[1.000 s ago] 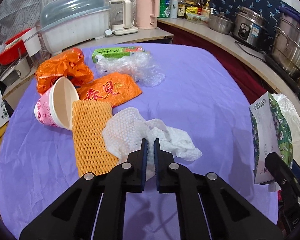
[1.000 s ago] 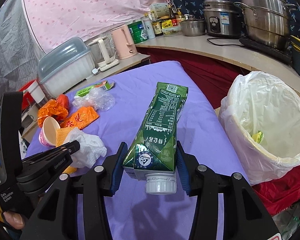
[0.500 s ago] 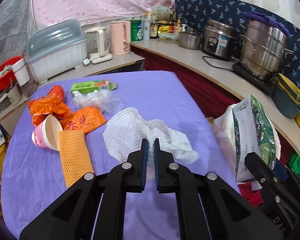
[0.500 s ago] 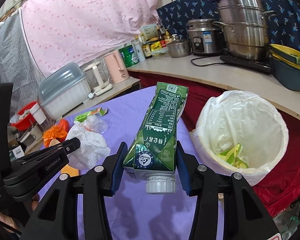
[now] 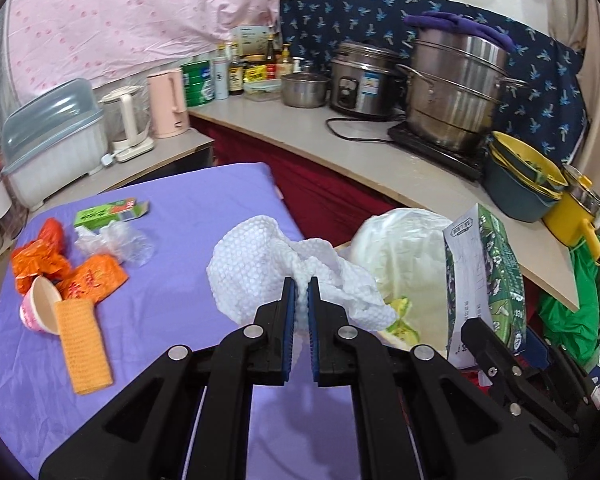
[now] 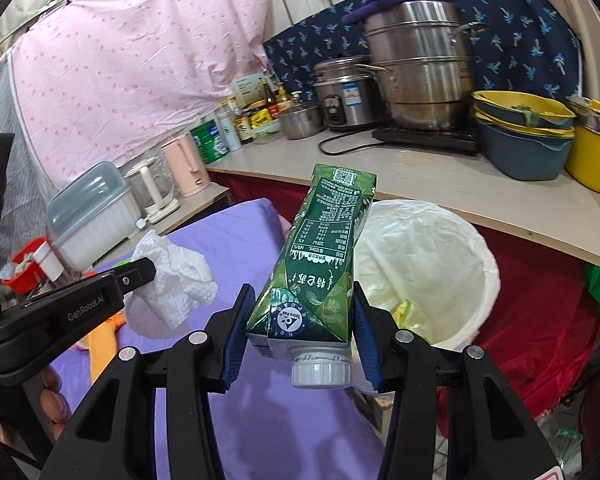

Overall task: Collect trash
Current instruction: 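Carry the carton and tissue over the bin and open both tools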

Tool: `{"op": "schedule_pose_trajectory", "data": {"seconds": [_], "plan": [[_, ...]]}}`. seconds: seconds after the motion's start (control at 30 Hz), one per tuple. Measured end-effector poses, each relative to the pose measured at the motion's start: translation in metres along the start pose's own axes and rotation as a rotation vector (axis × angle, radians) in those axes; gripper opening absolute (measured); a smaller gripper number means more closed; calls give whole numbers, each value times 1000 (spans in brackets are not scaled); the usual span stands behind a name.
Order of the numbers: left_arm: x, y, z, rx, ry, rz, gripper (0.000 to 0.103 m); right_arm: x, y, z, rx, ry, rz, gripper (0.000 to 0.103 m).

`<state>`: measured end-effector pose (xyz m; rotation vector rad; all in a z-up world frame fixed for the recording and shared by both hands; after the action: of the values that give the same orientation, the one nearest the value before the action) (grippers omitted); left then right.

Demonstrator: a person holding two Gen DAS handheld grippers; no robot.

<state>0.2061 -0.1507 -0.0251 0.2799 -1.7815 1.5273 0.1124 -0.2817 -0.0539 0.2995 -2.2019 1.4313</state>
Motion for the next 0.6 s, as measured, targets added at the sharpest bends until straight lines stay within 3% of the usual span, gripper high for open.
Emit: {"op": "schedule_pose_trajectory", "data": {"seconds": [0.2, 0.6], "plan": [[-15, -9, 46, -39, 88, -16, 6, -3, -2, 40, -49, 34, -11, 45], [-64, -11, 108, -106, 153, -78, 7, -30, -1, 101, -120, 77, -49, 45]]}}
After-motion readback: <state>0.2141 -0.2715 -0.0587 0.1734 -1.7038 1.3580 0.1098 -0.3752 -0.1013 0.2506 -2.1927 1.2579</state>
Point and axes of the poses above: each gripper's, at about its wrist camera, not at the fingertips, and x roughly against the way its jaws point, z to its right, y to its underside, the point moved 2 cm from there along -x, roughly the way its jaws point, and after that the axes turned 5 degrees about -y, right-handed, at the moved point
